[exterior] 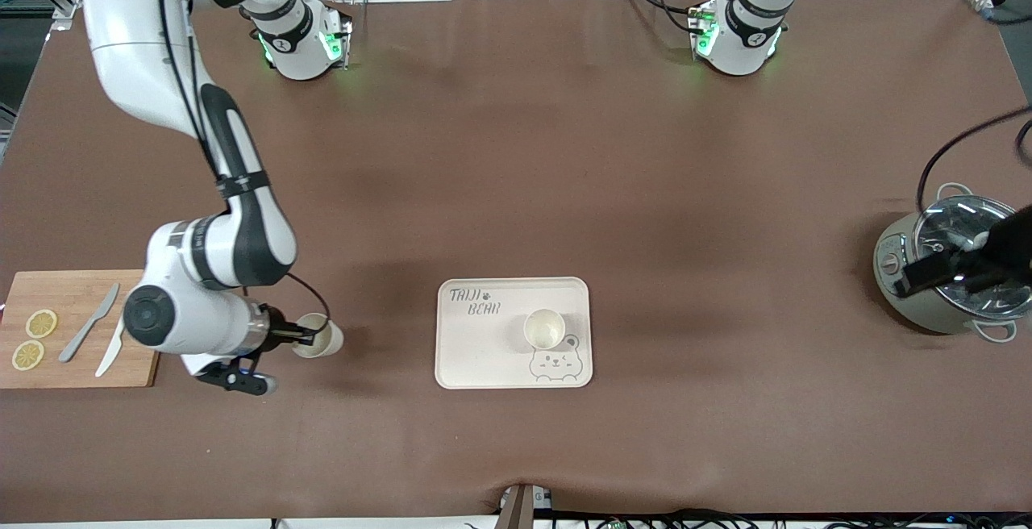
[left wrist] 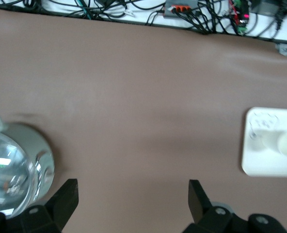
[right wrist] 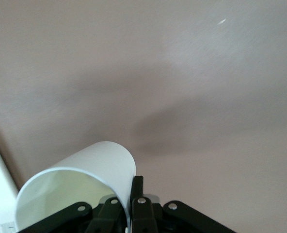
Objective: Place white IKEA cup upright on tray with both arms
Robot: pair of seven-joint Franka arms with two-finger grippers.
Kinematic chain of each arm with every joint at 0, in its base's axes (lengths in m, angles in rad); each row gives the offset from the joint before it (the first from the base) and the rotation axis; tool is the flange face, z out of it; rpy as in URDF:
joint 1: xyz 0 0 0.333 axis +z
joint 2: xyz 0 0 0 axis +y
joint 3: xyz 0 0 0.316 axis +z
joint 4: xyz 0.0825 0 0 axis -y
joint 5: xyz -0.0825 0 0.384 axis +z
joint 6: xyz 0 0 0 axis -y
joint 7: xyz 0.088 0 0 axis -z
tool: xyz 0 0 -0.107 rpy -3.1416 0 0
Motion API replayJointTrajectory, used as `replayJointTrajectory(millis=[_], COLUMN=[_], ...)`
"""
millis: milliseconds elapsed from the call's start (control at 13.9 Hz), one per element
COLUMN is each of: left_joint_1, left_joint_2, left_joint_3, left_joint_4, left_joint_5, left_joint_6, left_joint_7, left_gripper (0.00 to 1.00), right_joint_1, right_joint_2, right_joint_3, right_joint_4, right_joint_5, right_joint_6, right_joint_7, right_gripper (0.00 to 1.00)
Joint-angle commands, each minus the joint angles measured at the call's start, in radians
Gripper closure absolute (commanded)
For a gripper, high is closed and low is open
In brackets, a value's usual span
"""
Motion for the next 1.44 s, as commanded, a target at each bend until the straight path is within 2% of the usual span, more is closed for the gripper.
replayJointTrajectory(millis=[0, 144, 287, 359, 503, 646, 718, 862, 1364], left_joint_1=[0.000, 0.032, 0.105, 0.107, 0.099, 0.098, 0.098, 0.096, 0.095], left_joint_2=[-0.103, -0.174, -0.217, -0.237, -0.274, -0.361, -0.387, -0.386, -0.332], left_joint_3=[-0.006, -0.029, -0.106, -0.107, -0.117, -0.136, -0.138, -0.140, -0.144], left_joint_4=[-0.043, -0.064, -0.092, -0.133, -0.254, -0.462, -0.527, -0.549, -0.523], left_joint_5=[0.035, 0.035, 0.035, 0.038, 0.069, 0.069, 0.069, 0.069, 0.075], left_joint_6=[-0.098, -0.205, -0.224, -0.220, -0.130, 0.051, 0.108, 0.129, 0.146], left_joint_7=[0.008, 0.035, 0.074, 0.082, 0.085, 0.085, 0.085, 0.085, 0.098], left_gripper=[0.00, 0.00, 0.00, 0.00, 0.00, 0.00, 0.00, 0.00, 0.00], right_joint_1=[0.065, 0.116, 0.182, 0.202, 0.234, 0.254, 0.269, 0.277, 0.317], right_joint_2=[-0.017, -0.015, -0.006, -0.001, 0.011, 0.017, 0.022, 0.034, 0.094], right_joint_3=[-0.007, -0.007, -0.010, -0.010, -0.012, -0.012, -0.012, -0.012, -0.015], right_joint_4=[-0.005, 0.021, 0.038, 0.053, 0.067, 0.067, 0.067, 0.066, 0.067], right_joint_5=[0.012, 0.014, 0.009, 0.009, 0.008, 0.006, 0.002, 0.000, 0.000], right_joint_6=[-0.010, -0.008, 0.009, 0.010, 0.034, 0.080, 0.100, 0.130, 0.222], right_joint_7=[0.163, 0.276, 0.399, 0.445, 0.505, 0.534, 0.553, 0.568, 0.585], right_gripper=[1.00, 1.00, 1.00, 1.00, 1.00, 1.00, 1.00, 1.00, 1.00])
